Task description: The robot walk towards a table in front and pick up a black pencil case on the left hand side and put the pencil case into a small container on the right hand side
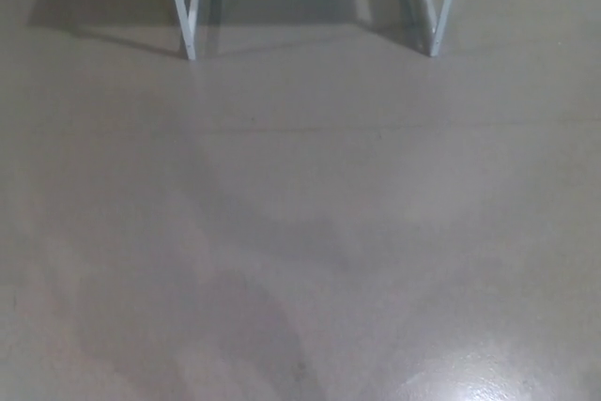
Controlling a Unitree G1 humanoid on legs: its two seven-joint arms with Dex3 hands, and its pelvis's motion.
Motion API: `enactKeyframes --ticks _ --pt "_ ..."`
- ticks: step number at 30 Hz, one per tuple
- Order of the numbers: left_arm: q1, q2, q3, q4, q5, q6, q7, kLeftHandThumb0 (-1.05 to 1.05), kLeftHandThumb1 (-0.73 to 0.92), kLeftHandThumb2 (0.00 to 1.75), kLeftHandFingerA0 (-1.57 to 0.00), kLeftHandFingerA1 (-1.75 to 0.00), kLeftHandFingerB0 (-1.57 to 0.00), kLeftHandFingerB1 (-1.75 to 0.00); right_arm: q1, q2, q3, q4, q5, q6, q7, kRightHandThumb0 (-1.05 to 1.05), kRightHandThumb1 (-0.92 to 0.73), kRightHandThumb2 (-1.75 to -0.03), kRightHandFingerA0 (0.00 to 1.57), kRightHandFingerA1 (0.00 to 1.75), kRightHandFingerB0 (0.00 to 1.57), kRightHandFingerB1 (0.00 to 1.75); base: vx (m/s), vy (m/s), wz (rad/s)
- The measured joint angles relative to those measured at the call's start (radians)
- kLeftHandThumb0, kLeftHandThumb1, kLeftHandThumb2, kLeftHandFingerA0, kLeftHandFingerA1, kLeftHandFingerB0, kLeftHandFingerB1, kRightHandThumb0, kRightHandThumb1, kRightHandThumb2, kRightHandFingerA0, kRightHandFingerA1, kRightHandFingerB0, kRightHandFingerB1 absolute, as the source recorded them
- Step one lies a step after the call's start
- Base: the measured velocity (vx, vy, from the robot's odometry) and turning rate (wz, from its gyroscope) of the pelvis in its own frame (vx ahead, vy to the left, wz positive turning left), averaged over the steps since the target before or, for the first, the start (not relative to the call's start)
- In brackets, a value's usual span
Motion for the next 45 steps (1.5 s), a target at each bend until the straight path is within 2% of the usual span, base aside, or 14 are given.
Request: enactKeyframes --ticks 5,6,14,15,35,45 --pt "0.005 -0.005 -0.014 0.022 0.001 -0.022 -0.006 -0.27 0.61 1.06 0.00 -0.49 0.00 -0.48 -0.005 -0.016 0.012 0.009 -0.005 -0.010 -0.006 -0.40 -0.63 -0.59 0.40 0.40 0.32 0.35 -0.01 0.023 0.03" --pt "0.007 -0.005 -0.016 0.023 0.001 -0.024 -0.006 -0.45 0.60 0.70 -0.12 -0.32 -0.09 -0.31 -0.006 -0.017 0.014 0.010 -0.006 -0.011 -0.007 -0.42 -0.63 -0.58 0.42 0.40 0.32 0.35 0.00 0.114 -0.03" --pt "-0.004 0.020 -0.031 0.029 0.008 -0.041 0.002 -0.45 0.60 0.71 -0.12 -0.33 -0.10 -0.32 -0.005 -0.006 0.031 0.012 -0.007 -0.020 -0.008 -0.42 -0.62 -0.59 0.43 0.41 0.31 0.35 0.16 0.306 -0.11" --pt "-0.009 0.024 -0.032 0.029 0.009 -0.044 0.004 -0.38 0.65 0.61 -0.19 -0.28 -0.12 -0.26 -0.006 -0.006 0.032 0.012 -0.008 -0.020 -0.008 -0.42 -0.63 -0.58 0.43 0.41 0.32 0.35 0.19 0.145 0.01" --pt "-0.019 0.009 -0.066 0.001 0.015 -0.044 0.023 -0.39 0.66 0.61 -0.23 -0.30 -0.13 -0.26 -0.069 -0.029 0.043 0.061 -0.013 -0.040 -0.012 -0.43 -0.64 -0.59 0.47 0.41 0.31 0.35 0.20 -0.105 0.05" --pt "-0.016 0.025 -0.076 0.002 0.028 -0.047 0.037 -0.39 0.66 0.61 -0.25 -0.31 -0.16 -0.27 -0.078 -0.027 0.067 0.076 -0.018 -0.047 -0.013 -0.43 -0.63 -0.59 0.47 0.42 0.31 0.35 0.24 0.130 -0.04"
